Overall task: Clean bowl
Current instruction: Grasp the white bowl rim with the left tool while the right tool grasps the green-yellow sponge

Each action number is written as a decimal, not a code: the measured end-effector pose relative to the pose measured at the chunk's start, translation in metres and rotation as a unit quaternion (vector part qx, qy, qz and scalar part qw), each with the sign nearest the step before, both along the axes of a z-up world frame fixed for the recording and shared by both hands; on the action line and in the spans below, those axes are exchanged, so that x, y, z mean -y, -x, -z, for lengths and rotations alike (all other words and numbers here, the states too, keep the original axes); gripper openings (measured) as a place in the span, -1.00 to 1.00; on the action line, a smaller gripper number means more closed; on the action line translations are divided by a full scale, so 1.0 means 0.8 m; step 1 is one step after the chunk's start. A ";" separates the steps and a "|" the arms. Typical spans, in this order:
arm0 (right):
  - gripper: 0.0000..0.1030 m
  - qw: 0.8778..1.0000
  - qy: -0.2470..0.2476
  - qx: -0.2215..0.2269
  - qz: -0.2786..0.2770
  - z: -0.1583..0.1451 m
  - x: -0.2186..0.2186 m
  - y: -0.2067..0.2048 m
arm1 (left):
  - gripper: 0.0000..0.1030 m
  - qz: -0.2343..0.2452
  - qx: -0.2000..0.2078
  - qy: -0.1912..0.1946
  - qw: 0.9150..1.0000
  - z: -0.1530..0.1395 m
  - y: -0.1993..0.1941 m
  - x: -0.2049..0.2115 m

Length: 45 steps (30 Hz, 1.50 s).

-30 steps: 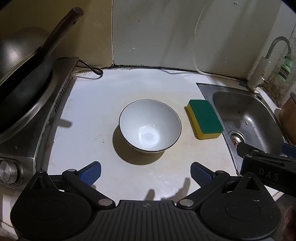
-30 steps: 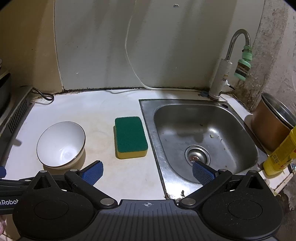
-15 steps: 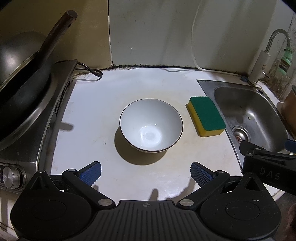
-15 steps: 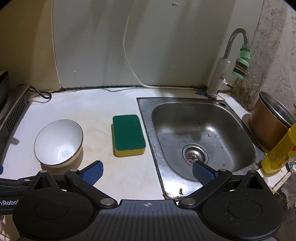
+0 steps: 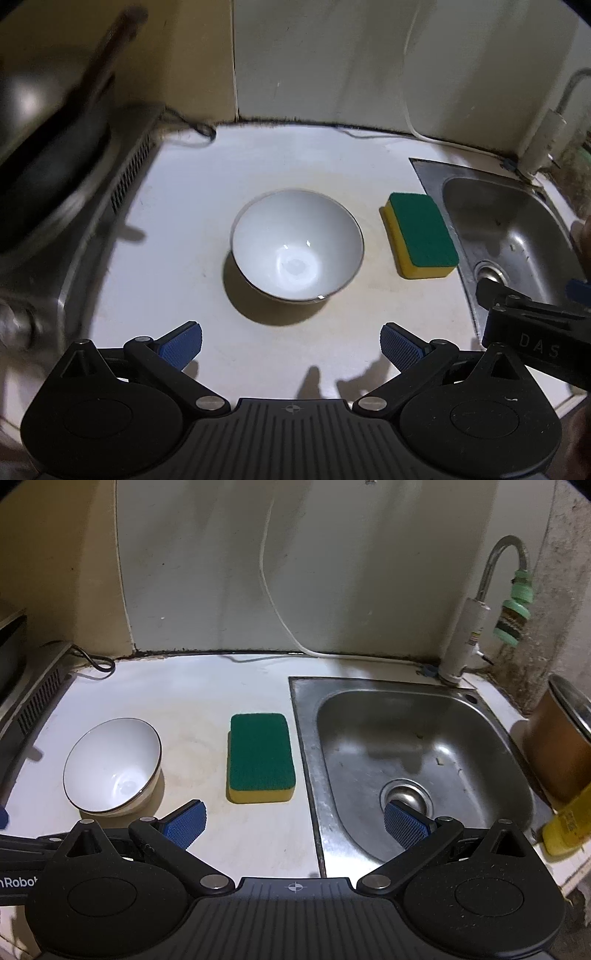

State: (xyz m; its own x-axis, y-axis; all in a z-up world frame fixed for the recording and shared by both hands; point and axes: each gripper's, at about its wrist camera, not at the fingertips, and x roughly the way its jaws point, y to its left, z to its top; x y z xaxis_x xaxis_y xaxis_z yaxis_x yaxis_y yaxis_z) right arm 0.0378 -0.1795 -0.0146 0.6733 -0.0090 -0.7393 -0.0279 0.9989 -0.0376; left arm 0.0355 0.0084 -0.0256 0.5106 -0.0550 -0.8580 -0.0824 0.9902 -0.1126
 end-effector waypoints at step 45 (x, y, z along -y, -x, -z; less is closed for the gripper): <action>1.00 0.986 -0.049 0.063 -0.147 0.077 0.028 -0.093 | 0.83 0.011 0.018 -0.020 1.000 0.051 -0.094 -0.055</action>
